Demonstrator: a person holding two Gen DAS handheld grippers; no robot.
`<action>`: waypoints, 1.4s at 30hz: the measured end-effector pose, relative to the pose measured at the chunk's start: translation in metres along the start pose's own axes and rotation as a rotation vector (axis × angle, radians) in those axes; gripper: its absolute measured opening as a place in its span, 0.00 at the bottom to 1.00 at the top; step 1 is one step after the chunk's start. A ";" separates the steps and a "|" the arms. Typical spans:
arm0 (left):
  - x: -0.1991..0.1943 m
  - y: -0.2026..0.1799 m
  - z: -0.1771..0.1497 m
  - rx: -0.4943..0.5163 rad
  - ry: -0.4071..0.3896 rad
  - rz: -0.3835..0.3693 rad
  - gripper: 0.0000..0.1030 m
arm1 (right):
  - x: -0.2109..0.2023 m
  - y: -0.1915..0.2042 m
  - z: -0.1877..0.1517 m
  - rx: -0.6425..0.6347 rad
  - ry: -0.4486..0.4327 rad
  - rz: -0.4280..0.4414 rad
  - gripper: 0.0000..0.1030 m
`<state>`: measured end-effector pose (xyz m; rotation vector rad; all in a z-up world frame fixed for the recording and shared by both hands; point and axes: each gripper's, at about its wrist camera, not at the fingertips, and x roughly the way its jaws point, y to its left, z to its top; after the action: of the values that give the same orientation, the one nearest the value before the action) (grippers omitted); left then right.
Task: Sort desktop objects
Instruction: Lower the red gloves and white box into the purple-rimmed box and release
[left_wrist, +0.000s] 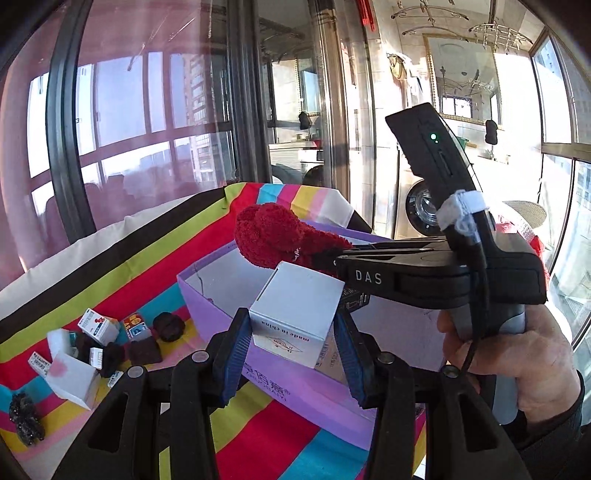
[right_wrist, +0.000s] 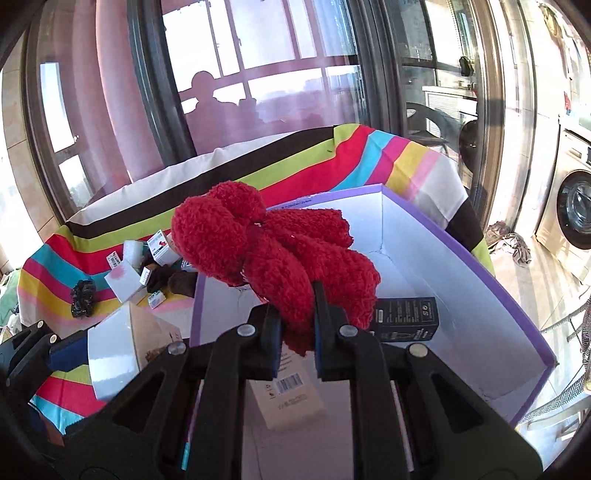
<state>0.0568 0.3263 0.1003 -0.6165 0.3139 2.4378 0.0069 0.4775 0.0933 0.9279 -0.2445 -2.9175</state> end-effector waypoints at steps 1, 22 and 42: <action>0.004 -0.003 0.000 0.006 0.009 -0.003 0.45 | 0.001 -0.006 0.000 0.012 0.003 -0.007 0.15; 0.064 0.004 0.001 -0.011 0.110 0.032 0.46 | 0.010 -0.023 -0.002 0.020 0.035 -0.076 0.18; 0.032 0.064 -0.026 -0.149 0.030 0.134 0.73 | 0.001 -0.009 -0.001 -0.029 -0.024 -0.150 0.61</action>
<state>0.0046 0.2822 0.0669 -0.7173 0.1920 2.5995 0.0068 0.4859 0.0904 0.9471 -0.1389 -3.0603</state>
